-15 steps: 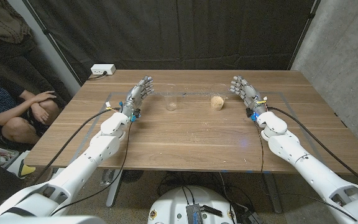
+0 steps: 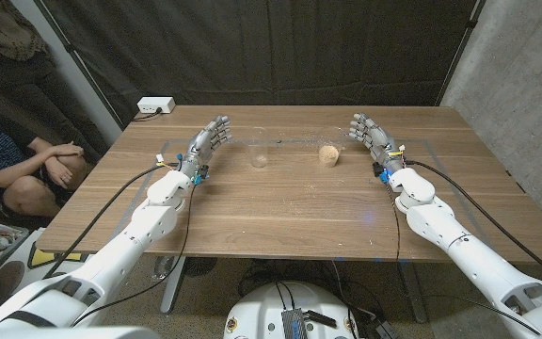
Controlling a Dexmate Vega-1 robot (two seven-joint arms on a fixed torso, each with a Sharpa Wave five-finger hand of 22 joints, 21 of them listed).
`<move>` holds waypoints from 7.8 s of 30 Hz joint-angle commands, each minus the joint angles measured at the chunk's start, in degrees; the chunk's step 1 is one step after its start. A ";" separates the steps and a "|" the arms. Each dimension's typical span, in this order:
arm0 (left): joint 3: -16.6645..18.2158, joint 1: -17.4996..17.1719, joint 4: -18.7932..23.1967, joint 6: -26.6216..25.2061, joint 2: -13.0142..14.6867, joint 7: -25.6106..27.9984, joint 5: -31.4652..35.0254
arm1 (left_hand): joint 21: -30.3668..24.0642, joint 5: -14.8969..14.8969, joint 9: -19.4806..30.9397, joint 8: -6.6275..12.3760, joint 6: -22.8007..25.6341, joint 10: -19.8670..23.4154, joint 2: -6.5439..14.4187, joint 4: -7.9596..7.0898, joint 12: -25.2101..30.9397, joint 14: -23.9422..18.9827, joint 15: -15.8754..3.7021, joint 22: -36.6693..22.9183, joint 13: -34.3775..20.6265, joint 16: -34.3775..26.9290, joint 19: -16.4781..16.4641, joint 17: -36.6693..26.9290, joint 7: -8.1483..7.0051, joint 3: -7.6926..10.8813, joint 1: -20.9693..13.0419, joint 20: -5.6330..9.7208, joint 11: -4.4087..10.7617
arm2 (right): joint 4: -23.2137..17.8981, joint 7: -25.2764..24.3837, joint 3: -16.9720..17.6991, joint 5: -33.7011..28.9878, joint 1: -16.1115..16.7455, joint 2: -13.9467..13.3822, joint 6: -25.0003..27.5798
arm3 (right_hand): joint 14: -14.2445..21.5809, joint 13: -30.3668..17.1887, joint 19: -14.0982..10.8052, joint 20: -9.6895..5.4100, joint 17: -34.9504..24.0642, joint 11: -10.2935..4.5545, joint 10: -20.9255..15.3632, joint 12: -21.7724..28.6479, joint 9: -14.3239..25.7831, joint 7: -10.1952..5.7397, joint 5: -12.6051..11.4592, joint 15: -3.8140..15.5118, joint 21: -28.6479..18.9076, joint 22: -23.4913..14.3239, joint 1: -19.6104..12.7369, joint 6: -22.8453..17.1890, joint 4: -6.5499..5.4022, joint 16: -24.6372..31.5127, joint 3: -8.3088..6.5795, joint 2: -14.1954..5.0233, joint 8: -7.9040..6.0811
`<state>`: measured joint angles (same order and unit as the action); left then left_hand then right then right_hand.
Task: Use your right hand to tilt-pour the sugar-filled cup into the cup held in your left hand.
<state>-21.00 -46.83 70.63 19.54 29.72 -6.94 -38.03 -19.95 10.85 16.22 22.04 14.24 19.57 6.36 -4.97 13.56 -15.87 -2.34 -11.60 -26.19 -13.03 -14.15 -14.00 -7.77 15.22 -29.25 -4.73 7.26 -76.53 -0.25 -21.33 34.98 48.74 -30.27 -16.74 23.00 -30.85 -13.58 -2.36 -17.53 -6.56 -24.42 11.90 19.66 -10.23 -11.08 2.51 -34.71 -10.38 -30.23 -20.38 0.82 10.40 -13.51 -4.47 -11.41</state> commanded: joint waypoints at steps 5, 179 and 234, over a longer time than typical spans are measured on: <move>0.12 -1.77 2.11 0.22 0.82 2.25 1.42 | -0.36 0.29 0.18 0.21 0.67 0.48 -0.55 0.02 0.37 -0.77 -4.43 -0.16 -0.30 -0.47 -1.15 -0.11 0.09 0.07 -0.19 0.14 -0.09 | 6.09 9.08 -1.03 0.47 -3.63 -2.56 -0.24 | -2.56 1.12 0.57 -2.17 1.33 -0.16 3.02 -0.52 -0.43 1.32 0.78 9.57 1.28 -0.10 2.00 4.82 0.87 0.11 1.47 3.67 1.01; -3.63 0.55 -5.47 8.81 1.06 0.50 9.83 | -0.03 0.70 -0.01 0.69 2.31 3.01 -0.93 -0.50 0.29 -2.33 -5.20 -0.09 -0.40 -0.04 -1.48 0.43 0.69 0.47 2.06 -0.06 -0.03 | 14.83 -2.31 -12.84 -31.54 -7.89 -8.54 -9.70 | -21.44 7.97 8.71 4.29 5.99 4.69 26.83 -0.12 -4.37 4.66 -5.49 3.63 12.26 -0.65 3.22 28.83 5.40 0.58 4.52 9.98 -0.77; -3.23 3.82 -15.69 14.81 -0.93 -6.82 6.84 | 0.12 0.70 -0.07 0.67 2.39 3.06 -0.96 -0.45 0.09 -2.41 -5.11 -0.10 -0.44 0.05 -1.45 0.47 0.75 0.76 2.37 -0.05 -0.05 | 3.23 -4.41 -12.77 -30.56 -4.39 -6.81 0.36 | -23.60 8.64 10.18 7.04 5.97 7.68 29.82 -0.09 -4.74 6.00 -5.81 0.93 13.87 -0.71 3.61 30.62 5.78 0.56 5.71 11.47 -0.71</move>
<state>-24.35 -43.83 57.12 33.31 29.28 -12.41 -30.68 -19.95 11.30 15.95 22.49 16.39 22.17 5.60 -5.45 13.73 -17.69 -2.33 -11.58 -26.42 -13.31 -15.34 -13.59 -6.85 15.69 -26.98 -4.71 7.26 -72.06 -3.72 -34.29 3.97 44.17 -37.97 -17.67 -0.32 -22.04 -3.44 4.12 -11.47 0.83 5.03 11.66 14.90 -4.31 -16.63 1.82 -20.91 -10.84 -26.59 9.42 6.56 10.80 -7.90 6.68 -11.87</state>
